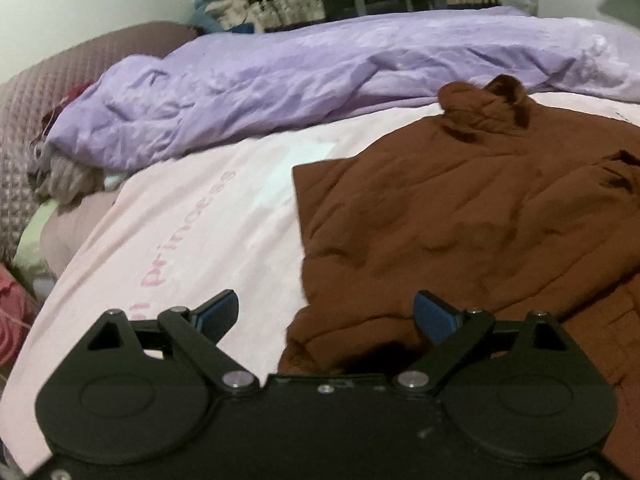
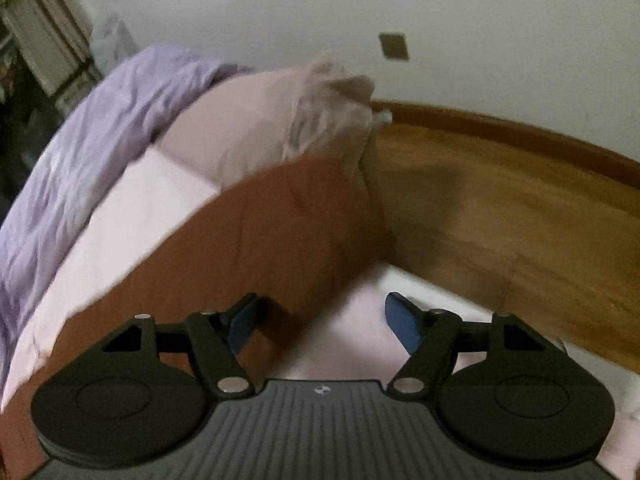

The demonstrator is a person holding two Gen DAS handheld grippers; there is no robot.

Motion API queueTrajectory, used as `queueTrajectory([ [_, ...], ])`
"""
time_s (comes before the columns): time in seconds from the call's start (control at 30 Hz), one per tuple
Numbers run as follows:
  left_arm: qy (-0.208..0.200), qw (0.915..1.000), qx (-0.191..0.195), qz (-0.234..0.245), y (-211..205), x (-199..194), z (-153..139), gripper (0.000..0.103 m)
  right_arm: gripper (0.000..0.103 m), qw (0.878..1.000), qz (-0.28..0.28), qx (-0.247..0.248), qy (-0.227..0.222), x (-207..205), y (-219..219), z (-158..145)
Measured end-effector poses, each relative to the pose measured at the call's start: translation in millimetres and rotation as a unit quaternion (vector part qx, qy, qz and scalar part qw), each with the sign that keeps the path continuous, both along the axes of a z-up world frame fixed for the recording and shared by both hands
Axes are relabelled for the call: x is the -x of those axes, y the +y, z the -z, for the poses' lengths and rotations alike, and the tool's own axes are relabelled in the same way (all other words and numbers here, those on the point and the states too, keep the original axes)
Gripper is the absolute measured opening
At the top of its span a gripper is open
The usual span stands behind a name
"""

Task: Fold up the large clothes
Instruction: 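Grasp the other sleeve cuff with the right gripper and lift it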

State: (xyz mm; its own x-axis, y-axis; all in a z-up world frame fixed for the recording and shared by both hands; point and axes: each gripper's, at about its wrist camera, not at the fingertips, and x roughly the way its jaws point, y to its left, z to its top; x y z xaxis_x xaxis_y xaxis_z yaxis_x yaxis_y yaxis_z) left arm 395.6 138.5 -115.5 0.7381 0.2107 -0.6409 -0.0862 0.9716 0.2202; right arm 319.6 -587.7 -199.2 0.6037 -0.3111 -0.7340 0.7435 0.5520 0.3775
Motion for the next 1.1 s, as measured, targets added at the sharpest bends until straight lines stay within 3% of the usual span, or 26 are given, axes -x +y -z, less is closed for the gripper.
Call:
queueTrajectory([
  [0.03,0.001,1.0000,0.007,-0.006,3.2,0.0,1.4,0.097,0.083,1.000,0.001,0.004,0.007,-8.0,-3.5,1.1],
  [0.1,0.005,0.9998,0.018,-0.011,7.7,2.4,5.4,0.097,0.048,1.000,-0.001,0.021,0.010,-18.9,-4.5,1.5],
  [0.2,0.011,0.9998,0.011,-0.012,6.0,3.5,9.7,0.097,0.029,0.999,-0.009,0.039,0.016,-30.1,-4.8,0.3],
  [0.33,0.009,0.9999,0.004,-0.008,5.2,6.0,8.6,0.097,0.015,0.997,-0.021,0.071,-0.032,-18.1,13.3,-26.8],
  [0.47,0.011,0.9998,0.007,-0.018,6.9,1.6,6.0,0.097,0.014,0.986,-0.052,0.140,-0.076,-13.9,64.7,-69.9],
  [0.63,0.021,0.9992,0.017,-0.030,1.2,-8.2,5.5,0.097,0.015,0.967,-0.153,0.157,-0.131,-18.0,155.2,-104.8],
  [0.87,0.014,0.9994,0.030,0.007,-18.5,-12.7,-3.8,0.097,0.014,0.940,-0.275,0.143,-0.143,-31.0,306.9,-108.4],
  [1.1,0.008,0.9989,0.046,0.008,-15.2,-17.7,-4.9,0.097,0.014,0.922,-0.317,0.128,-0.183,-30.6,423.5,-103.3],
])
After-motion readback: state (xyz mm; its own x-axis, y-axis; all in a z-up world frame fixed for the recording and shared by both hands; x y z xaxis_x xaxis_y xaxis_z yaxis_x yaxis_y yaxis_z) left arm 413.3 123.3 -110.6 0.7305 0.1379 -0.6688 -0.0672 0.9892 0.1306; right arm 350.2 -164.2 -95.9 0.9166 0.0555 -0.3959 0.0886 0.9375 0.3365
